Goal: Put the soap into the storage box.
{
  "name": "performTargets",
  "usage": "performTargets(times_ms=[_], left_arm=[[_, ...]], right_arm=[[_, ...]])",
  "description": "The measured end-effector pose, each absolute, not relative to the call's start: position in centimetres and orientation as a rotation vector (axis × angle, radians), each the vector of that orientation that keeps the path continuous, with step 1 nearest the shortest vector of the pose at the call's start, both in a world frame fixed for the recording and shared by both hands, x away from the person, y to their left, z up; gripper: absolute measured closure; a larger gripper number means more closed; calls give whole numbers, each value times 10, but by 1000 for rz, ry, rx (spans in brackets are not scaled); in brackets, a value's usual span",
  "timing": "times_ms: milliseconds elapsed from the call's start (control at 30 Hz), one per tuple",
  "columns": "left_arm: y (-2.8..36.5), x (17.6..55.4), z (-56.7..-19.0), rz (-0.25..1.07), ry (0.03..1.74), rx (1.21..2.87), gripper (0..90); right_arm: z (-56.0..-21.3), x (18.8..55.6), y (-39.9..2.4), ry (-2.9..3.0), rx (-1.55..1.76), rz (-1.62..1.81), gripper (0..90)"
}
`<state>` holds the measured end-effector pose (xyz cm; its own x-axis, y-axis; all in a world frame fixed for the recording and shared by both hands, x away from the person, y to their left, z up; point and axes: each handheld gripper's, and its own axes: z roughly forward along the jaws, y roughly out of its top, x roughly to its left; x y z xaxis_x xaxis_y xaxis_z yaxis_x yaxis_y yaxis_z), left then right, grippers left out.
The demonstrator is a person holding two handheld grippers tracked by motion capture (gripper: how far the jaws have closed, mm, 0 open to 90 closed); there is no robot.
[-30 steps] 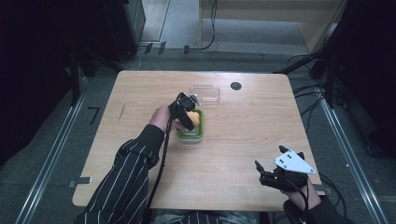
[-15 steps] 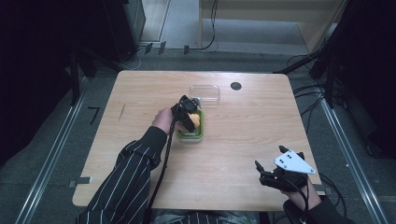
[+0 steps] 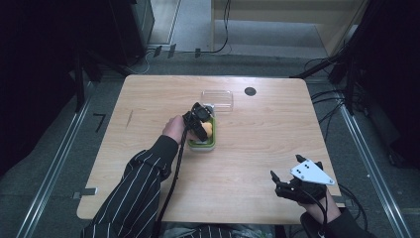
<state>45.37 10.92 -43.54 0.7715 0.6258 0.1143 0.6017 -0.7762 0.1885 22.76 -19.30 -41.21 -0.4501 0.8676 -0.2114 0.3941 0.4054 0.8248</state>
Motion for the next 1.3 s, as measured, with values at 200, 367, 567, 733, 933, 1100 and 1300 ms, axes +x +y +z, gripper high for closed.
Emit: performTargets(times_ms=[200,367,567,733,933,1100,1300], left_arm=[[109,454,-439,258,983,2826,392],[107,454,-442,256,983,2839,392],[106,455,-443,257,975,2837,389],[105,455,-443,261,970,2837,384],[108,455,-443,257,974,2836,379],[104,455,-443,262,961,2840,291],[103,452,-440,275,962,2830,222]], right_arm=[[-412,228,-193,2019,1070,943,137],[-412,228,-193,2019,1070,945,137],[-413,229,-194,2016,1074,941,137],[-414,232,-193,2023,1069,939,137],[-413,230,-193,2019,1070,943,137],[-413,228,-195,2010,1074,944,138],[-412,226,-195,2005,1074,945,137]])
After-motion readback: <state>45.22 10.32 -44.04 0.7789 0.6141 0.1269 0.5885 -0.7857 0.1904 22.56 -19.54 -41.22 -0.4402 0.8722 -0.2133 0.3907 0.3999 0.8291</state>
